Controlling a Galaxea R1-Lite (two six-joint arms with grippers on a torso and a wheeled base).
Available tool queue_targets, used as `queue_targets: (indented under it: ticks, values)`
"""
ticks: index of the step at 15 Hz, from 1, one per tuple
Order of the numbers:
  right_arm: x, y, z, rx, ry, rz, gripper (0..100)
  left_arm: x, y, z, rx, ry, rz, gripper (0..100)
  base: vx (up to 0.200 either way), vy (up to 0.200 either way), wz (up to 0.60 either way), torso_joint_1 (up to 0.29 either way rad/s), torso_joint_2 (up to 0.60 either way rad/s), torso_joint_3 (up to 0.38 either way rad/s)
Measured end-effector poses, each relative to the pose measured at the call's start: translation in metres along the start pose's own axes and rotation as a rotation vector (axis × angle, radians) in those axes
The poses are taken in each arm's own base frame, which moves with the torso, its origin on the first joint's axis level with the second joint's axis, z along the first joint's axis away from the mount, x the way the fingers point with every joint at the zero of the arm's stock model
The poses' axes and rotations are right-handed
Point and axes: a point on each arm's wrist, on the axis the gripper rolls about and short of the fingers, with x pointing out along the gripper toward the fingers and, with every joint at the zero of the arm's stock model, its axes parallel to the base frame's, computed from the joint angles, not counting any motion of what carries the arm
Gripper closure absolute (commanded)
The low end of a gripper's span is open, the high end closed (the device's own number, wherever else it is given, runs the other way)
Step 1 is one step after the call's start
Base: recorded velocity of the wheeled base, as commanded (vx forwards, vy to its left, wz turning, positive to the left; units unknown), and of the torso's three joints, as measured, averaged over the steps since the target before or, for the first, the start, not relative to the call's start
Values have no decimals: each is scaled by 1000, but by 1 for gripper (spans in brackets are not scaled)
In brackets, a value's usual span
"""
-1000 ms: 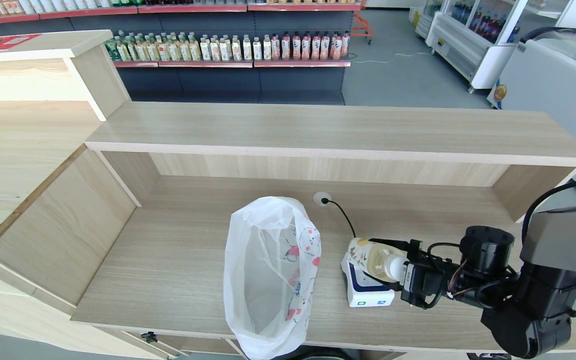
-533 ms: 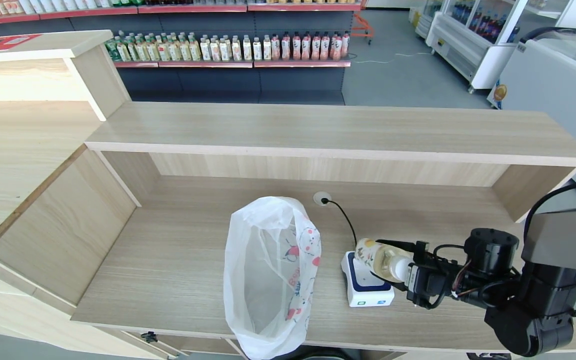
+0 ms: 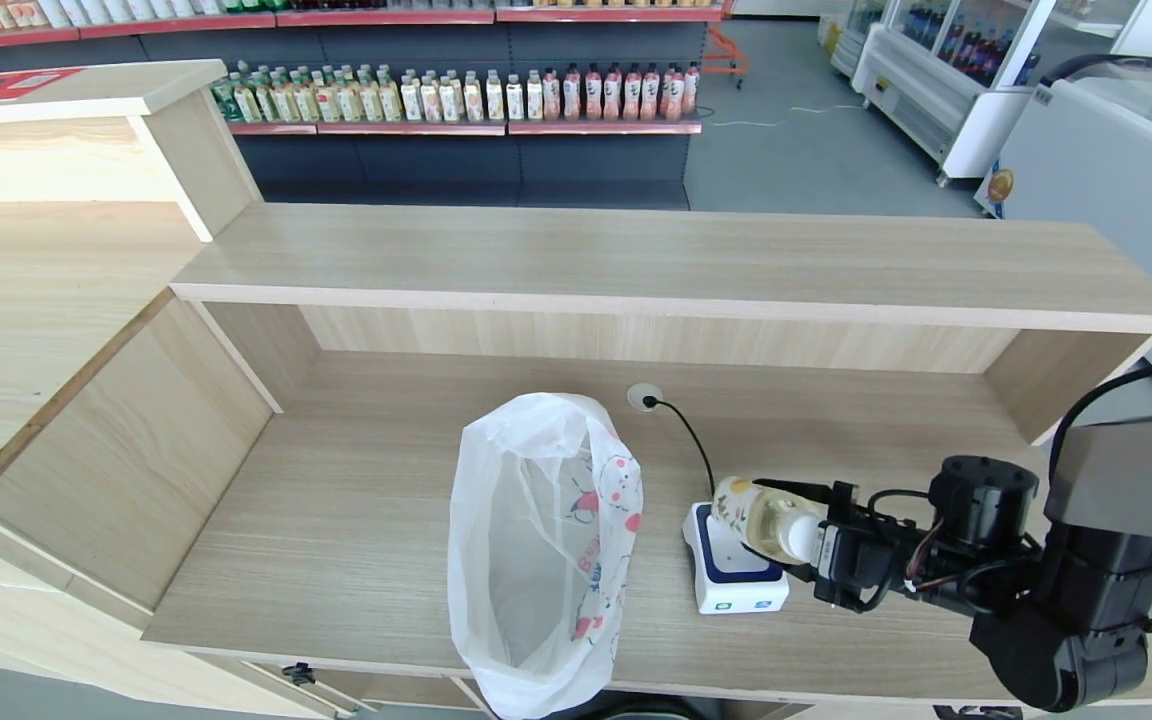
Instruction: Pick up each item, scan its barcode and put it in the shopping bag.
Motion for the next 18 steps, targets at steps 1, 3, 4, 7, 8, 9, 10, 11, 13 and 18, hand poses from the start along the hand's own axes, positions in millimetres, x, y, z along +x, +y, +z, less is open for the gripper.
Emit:
queue_targets:
  ticks: [1, 3, 4, 7, 8, 9, 10, 11, 13, 18]
  values:
    - [-2, -5, 5, 53, -5, -13, 100, 0, 0, 0, 0, 0, 0, 0, 0, 0, 0, 0, 0, 0]
    - [-9, -23, 22, 210, -21, -74, 100, 0, 0, 0, 0, 0, 0, 0, 0, 0, 0, 0, 0, 0]
    - [-15, -35, 32, 291, -21, -127, 100, 0, 0, 0, 0, 0, 0, 0, 0, 0, 0, 0, 0, 0]
    - [-34, -61, 60, 566, 25, -290, 100, 0, 0, 0, 0, 0, 0, 0, 0, 0, 0, 0, 0, 0]
    - [-39, -66, 65, 676, 48, -352, 100, 0, 0, 0, 0, 0, 0, 0, 0, 0, 0, 0, 0, 0]
    - [-43, -69, 71, 784, 64, -425, 100, 0, 0, 0, 0, 0, 0, 0, 0, 0, 0, 0, 0, 0]
    - [-44, -70, 77, 884, 71, -493, 100, 0, 0, 0, 0, 0, 0, 0, 0, 0, 0, 0, 0, 0]
    - [-43, -69, 82, 949, 80, -527, 100, 0, 0, 0, 0, 0, 0, 0, 0, 0, 0, 0, 0, 0]
    - [-40, -64, 90, 1004, 89, -502, 100, 0, 0, 0, 0, 0, 0, 0, 0, 0, 0, 0, 0, 0]
    - [-24, -50, 110, 1043, 66, -447, 100, 0, 0, 0, 1, 0, 0, 0, 0, 0, 0, 0, 0, 0]
